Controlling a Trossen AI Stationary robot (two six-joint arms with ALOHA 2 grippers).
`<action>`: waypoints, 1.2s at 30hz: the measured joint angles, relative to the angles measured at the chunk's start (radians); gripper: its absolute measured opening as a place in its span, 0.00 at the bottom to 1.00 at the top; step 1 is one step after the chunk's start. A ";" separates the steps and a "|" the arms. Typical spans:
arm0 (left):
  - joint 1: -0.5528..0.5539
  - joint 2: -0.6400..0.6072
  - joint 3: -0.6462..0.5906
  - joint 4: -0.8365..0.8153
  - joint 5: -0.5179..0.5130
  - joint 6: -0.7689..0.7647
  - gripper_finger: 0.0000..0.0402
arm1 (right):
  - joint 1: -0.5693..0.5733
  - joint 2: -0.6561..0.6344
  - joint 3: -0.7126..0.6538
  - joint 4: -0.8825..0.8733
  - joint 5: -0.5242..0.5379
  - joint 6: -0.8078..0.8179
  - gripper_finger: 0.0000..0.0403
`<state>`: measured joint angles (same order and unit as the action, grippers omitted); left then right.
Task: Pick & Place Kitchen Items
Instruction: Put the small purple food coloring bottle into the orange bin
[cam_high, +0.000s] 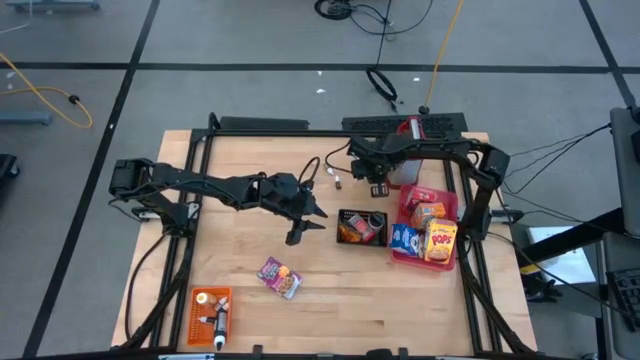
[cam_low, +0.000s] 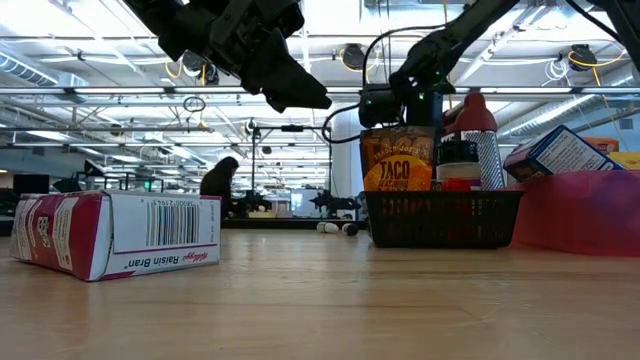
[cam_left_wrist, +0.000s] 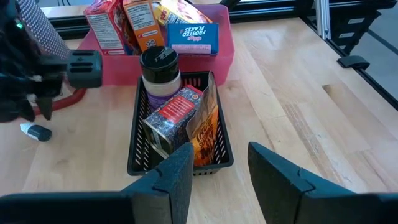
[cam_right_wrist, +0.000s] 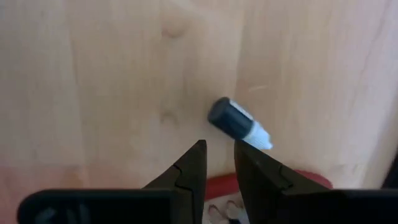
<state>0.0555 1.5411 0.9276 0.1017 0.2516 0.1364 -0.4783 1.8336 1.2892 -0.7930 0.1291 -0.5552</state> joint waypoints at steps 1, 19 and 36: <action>0.000 0.000 0.000 0.000 0.000 0.003 0.38 | 0.001 0.000 -0.010 0.009 0.000 -0.002 0.18; 0.000 0.000 0.000 0.008 0.000 0.012 0.38 | 0.002 -0.008 -0.108 0.131 0.058 -0.044 0.18; 0.000 0.000 0.000 0.008 0.000 0.042 0.38 | 0.017 -0.008 -0.069 0.191 0.128 -0.106 0.18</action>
<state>0.0552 1.5414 0.9279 0.1101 0.2514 0.1780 -0.4618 1.8256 1.2198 -0.6024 0.2575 -0.6608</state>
